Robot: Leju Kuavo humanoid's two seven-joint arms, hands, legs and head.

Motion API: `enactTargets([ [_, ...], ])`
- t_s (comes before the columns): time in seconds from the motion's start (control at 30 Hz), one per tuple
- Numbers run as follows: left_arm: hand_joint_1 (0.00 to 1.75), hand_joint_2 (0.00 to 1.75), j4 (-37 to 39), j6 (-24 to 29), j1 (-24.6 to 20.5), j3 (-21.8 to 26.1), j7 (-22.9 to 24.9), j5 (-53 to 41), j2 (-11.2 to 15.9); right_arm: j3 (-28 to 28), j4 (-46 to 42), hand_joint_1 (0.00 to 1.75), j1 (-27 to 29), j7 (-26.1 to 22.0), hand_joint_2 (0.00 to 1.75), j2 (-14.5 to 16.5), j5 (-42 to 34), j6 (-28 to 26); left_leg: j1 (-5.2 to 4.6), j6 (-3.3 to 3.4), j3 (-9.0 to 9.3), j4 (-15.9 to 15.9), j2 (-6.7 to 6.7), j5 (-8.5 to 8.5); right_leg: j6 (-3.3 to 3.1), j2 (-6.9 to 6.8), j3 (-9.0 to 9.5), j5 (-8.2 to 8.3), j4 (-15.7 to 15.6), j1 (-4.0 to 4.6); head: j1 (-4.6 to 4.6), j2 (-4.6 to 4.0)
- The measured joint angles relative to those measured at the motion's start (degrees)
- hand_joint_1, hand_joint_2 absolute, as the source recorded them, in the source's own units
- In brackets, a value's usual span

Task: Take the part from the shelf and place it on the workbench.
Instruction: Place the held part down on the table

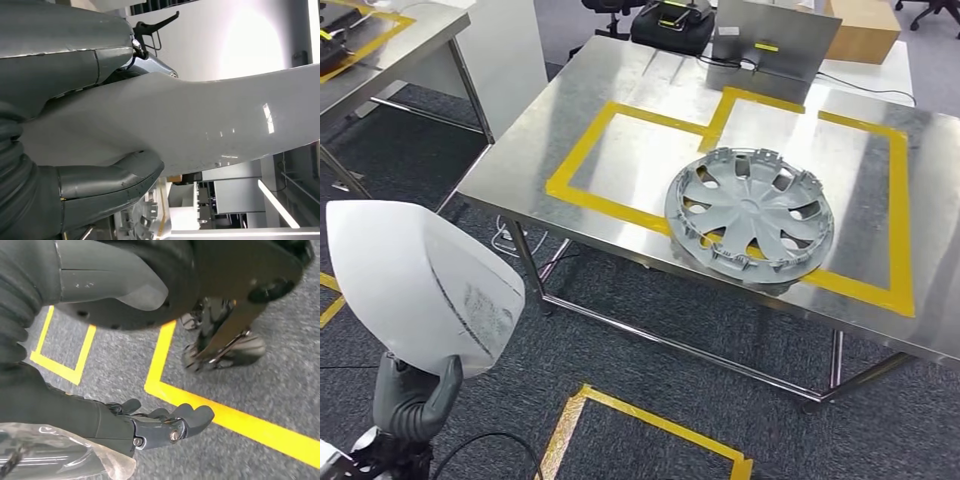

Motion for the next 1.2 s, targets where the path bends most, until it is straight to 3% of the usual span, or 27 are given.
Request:
enactTargets([
  [0.03,1.75,1.75,0.01,0.01,0.02,-0.01,0.00,0.00,-0.01,0.00,0.00,0.00,0.06,0.00,1.75,-0.02,-0.01,0.00,-0.10,0.01,0.68,-0.12,0.00,-0.50,-0.64,-0.04,0.97,2.32,-3.26,0.24,-0.04,0.00],
  [0.07,1.75,1.75,0.03,0.02,0.00,-0.01,0.02,0.02,-0.01,0.00,0.01,0.00,0.07,0.00,1.75,-0.09,-0.02,0.03,-0.11,-0.06,1.29,-0.23,0.00,-0.91,-1.22,-0.05,1.77,3.18,-5.66,0.58,-0.23,0.00],
  [0.1,1.75,1.75,0.05,0.04,-0.03,-0.02,0.06,0.04,-0.03,0.01,0.01,0.00,0.06,-0.01,1.75,-0.16,-0.02,0.05,-0.05,-0.28,1.60,-0.36,0.03,-1.29,-1.82,-0.06,2.68,3.25,-7.47,0.88,-0.32,0.00],
  [0.17,1.75,1.75,0.10,0.09,0.02,-0.05,0.18,0.05,-0.07,0.01,0.01,0.00,0.15,0.02,1.75,-0.32,-0.01,0.09,0.11,-0.91,2.32,-0.33,0.09,-1.44,-2.40,-0.11,3.68,2.46,-8.66,1.30,-0.41,0.00],
  [0.27,1.75,1.75,0.14,0.11,0.00,-0.14,0.20,0.06,-0.08,0.00,0.01,0.00,0.29,0.00,1.75,-0.32,-0.03,0.06,0.17,-1.69,2.24,1.98,0.17,-1.57,-2.72,-0.20,6.45,3.46,-10.85,0.73,-0.36,0.00],
  [0.3,1.75,1.75,0.15,0.13,-0.09,-0.15,0.18,0.09,-0.05,-0.01,0.01,0.00,0.18,-0.02,1.75,-0.30,-0.06,0.03,0.27,-2.00,0.95,4.49,0.18,-2.15,-2.81,-0.19,7.36,3.43,-11.30,0.48,-0.46,0.00],
  [0.37,1.75,1.75,0.16,0.16,-0.07,-0.15,0.13,0.12,0.01,-0.01,0.00,0.00,0.03,-0.03,1.75,-0.31,-0.14,-0.02,0.63,-2.80,-3.35,11.08,0.17,-4.57,-2.97,-0.16,8.13,2.89,-11.59,0.26,-0.63,0.00],
  [0.43,1.75,1.75,0.17,0.22,0.08,-0.15,0.11,0.08,0.05,-0.02,0.00,0.00,0.14,-0.02,1.75,-0.31,-0.25,0.01,1.11,-3.50,-7.01,14.63,0.19,-6.01,-2.81,-0.10,8.93,2.09,-11.60,0.02,-0.61,0.00],
  [0.47,1.75,1.75,0.17,0.26,0.11,-0.15,0.10,0.08,0.05,-0.02,0.00,0.00,0.22,-0.02,1.75,-0.31,-0.31,0.03,1.35,-3.81,-7.61,13.81,0.20,-4.90,-2.62,-0.05,9.52,1.64,-11.59,-0.15,-0.61,0.00],
  [0.57,1.75,1.75,0.23,0.32,0.20,-0.15,0.09,0.07,0.18,-0.03,-0.01,0.00,0.28,-0.20,1.75,-0.28,-0.46,0.21,1.99,-4.78,-6.33,5.01,0.25,2.72,-1.44,0.09,11.18,0.05,-11.33,-0.64,-0.71,-0.01],
  [0.6,1.75,1.75,0.28,0.32,0.25,-0.16,0.08,0.07,0.23,-0.03,-0.01,0.00,0.22,-0.36,1.75,-0.28,-0.50,0.31,2.01,-4.68,-6.15,2.96,0.34,4.10,-0.96,0.14,11.22,-0.37,-11.10,-0.62,-0.89,-0.01],
  [0.67,1.75,1.75,0.37,0.28,0.51,-0.15,0.09,-0.01,0.31,-0.04,-0.01,0.00,0.12,-0.69,1.75,-0.33,-0.55,0.49,1.85,-3.82,-6.61,2.00,0.42,4.37,-0.28,0.14,10.93,-0.91,-10.78,-0.47,-0.86,-0.01],
  [0.7,1.75,1.75,0.37,0.22,0.59,-0.15,0.14,-0.09,0.36,-0.04,0.00,0.00,0.11,-0.83,1.75,-0.33,-0.55,0.63,1.85,-3.36,-6.60,1.79,0.44,4.75,-0.31,0.08,10.63,-1.00,-10.87,-0.41,-0.77,0.00],
  [0.83,1.75,1.75,0.53,-0.01,0.57,-0.37,1.21,-1.46,0.79,-0.05,0.00,0.00,0.11,-1.27,1.75,-0.33,-0.81,1.47,1.81,-2.85,-6.52,1.56,0.28,4.65,-1.35,-0.02,11.12,-1.16,-11.71,-0.38,-0.36,0.00],
  [0.9,1.75,1.75,0.80,0.40,0.59,-0.65,1.93,-3.20,1.34,-0.11,0.00,0.00,0.07,-1.46,1.75,-0.33,-1.42,2.16,1.66,-2.49,-6.45,1.59,0.28,4.40,-1.17,-0.05,11.40,-1.11,-12.27,-0.43,-0.36,0.00],
  [1.1,1.75,1.75,2.11,3.72,0.29,-1.80,4.44,-9.61,4.88,-0.72,0.00,0.00,0.06,-1.58,1.75,-0.33,-2.94,3.79,1.06,-1.64,-6.40,1.68,0.30,4.05,1.19,-0.09,11.68,-0.92,-13.10,-1.04,-0.41,0.00],
  [1.2,1.75,1.75,2.65,4.92,-0.01,-2.15,5.24,-11.82,6.54,-1.10,0.00,0.00,0.04,-1.56,1.75,-0.33,-3.19,4.07,1.03,-1.11,-6.17,1.30,0.50,4.12,2.03,0.04,11.71,-1.01,-13.05,-1.27,-0.41,0.00],
])
